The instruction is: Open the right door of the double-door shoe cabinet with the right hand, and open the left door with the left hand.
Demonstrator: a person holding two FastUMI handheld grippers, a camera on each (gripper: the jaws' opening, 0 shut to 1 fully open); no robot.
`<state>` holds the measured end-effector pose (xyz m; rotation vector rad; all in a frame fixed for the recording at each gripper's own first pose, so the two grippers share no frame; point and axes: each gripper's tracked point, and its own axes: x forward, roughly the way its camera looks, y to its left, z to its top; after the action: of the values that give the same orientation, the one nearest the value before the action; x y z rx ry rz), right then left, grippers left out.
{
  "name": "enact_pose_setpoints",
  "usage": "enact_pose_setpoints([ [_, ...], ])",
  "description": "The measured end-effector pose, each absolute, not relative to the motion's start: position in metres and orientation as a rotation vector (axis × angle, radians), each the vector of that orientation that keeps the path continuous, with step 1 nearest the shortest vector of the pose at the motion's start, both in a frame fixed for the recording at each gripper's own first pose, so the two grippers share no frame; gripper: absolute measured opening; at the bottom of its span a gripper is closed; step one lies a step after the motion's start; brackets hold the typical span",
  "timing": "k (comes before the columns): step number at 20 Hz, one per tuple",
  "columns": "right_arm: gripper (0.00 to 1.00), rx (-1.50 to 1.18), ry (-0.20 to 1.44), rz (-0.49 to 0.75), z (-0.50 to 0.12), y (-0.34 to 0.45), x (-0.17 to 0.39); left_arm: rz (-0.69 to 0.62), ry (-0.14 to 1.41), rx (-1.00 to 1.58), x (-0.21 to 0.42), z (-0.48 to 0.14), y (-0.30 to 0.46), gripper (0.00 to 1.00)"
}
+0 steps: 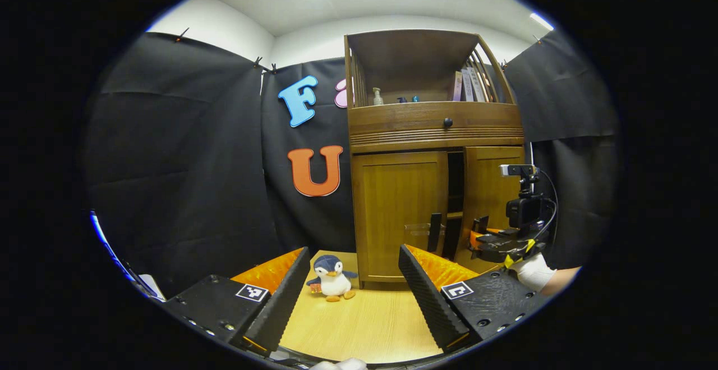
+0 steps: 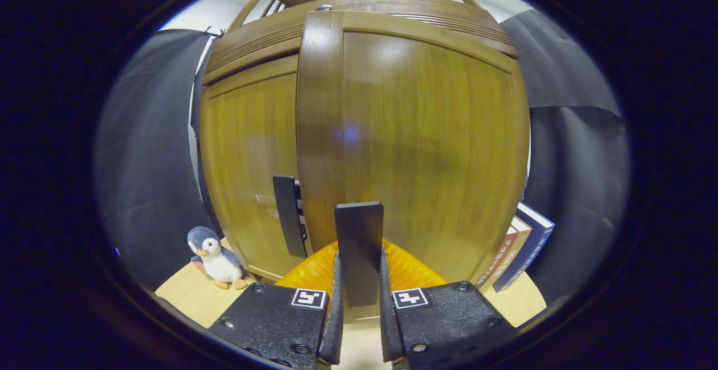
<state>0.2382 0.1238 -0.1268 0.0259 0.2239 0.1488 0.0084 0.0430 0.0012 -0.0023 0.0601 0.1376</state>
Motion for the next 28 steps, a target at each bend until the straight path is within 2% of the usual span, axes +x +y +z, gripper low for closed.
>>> enact_pose_setpoints([
  [11,0.30,0.022,0.226,0.142,-0.128,0.073,0.169,0.108,0.067,-0.004,0.007,0.002,0.040,0.96],
  [13,0.28,0.021,0.227,0.138,-0.128,0.062,0.160,0.097,0.066,-0.003,0.007,0.002,0.039,0.96],
  [14,0.27,0.023,0.227,0.135,-0.128,0.058,0.156,0.090,0.066,-0.002,0.007,0.002,0.038,1.00],
  [15,0.27,0.027,0.226,0.130,-0.128,0.053,0.152,0.084,0.065,-0.001,0.005,0.003,0.037,0.96],
  [28,0.17,0.045,0.234,0.095,-0.127,-0.010,0.120,-0.008,0.070,0.019,0.003,0.006,0.028,0.96],
])
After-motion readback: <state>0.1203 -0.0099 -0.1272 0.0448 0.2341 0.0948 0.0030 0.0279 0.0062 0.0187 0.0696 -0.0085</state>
